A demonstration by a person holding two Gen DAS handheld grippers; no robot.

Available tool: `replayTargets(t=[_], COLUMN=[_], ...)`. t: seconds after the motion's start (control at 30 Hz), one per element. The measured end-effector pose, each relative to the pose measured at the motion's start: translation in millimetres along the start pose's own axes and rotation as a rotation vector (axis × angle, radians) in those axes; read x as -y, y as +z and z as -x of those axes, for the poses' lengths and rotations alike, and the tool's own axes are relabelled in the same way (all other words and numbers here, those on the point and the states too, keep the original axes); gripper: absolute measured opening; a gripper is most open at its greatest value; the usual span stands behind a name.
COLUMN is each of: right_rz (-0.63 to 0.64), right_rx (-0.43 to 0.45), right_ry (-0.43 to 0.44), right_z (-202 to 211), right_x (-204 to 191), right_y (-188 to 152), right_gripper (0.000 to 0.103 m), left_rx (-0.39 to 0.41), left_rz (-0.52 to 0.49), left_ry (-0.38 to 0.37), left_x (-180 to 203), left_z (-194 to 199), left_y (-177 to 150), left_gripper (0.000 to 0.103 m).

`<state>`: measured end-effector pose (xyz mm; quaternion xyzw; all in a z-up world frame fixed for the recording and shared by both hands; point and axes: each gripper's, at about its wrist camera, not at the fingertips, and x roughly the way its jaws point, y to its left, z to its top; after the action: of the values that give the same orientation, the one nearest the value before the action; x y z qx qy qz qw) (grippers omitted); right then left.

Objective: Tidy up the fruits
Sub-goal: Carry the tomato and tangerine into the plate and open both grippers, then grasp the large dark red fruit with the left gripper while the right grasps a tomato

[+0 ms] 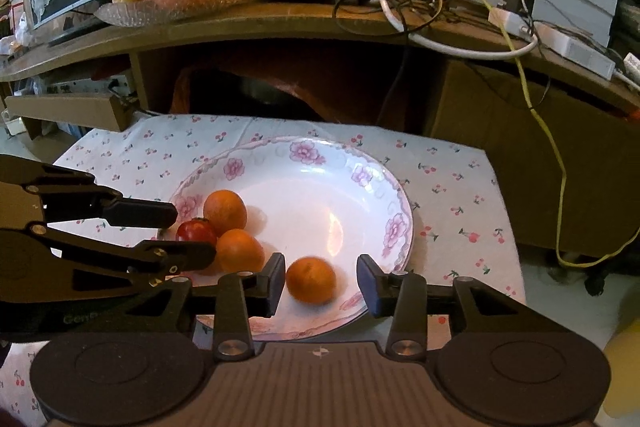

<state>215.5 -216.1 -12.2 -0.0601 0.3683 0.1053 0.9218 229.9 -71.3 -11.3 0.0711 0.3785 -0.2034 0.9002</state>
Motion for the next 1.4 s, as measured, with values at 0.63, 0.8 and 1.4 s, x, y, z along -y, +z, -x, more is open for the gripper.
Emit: replayTargets(t=[0.63,0.8,1.4], right_rz=[0.052,0.102,0.151], right_rx=[-0.011,-0.037,-0.112], right_ry=[0.128,0.184,0.200], right_z=[35.3,39.5,9.6], right_x=[-18.6,-32.5,-52.9], right_y=[-15.9,-25.9,-37.4], right_gripper=[0.042,0.045,0.049], left_rx=[0.007,-0.031,-0.068], left_rz=[0.006,0.008,-0.011], left_ry=[0.019,0.033,0.057], left_x=[-10.5,-13.7,-28.3], left_z=[44.2,58.4,42.3], left_y=[-15.2,-37.9,-62.0], left_gripper=[0.046,0.046,0.051])
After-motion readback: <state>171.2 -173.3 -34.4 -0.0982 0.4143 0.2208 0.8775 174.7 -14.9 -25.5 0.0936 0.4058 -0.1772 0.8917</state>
